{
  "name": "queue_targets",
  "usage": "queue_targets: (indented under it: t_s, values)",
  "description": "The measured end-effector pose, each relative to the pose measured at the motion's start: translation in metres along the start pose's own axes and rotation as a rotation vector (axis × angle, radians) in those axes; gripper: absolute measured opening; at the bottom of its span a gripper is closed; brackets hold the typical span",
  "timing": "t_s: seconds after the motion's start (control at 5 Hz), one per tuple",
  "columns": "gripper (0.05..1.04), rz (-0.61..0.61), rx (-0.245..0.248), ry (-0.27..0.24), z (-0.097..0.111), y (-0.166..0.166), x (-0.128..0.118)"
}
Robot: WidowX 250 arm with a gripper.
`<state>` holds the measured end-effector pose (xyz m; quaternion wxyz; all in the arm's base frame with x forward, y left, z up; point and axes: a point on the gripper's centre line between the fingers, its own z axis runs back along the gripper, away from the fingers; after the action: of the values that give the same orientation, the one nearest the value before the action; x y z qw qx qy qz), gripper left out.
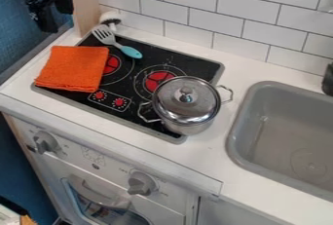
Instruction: Remove the lid from the metal container and place it on the orange towel
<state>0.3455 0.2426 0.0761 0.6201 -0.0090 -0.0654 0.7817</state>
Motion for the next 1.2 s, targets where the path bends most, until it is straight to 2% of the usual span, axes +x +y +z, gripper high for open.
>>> queue_targets:
  t_s: [0.2,0.4,0.6,0.8,1.2]
  values:
    - [1.000,-0.001,0.050,0.023,-0.021,0.007,-0.004]
    - [1.000,-0.040,0.093,0.057,-0.033,0.018,-0.018]
    - [1.000,-0.065,0.063,0.057,-0.018,0.026,-0.035]
    - [1.000,-0.119,-0.001,0.049,0.007,0.034,-0.058]
    - [1.000,-0.293,-0.090,0.088,0.040,0.051,-0.120]
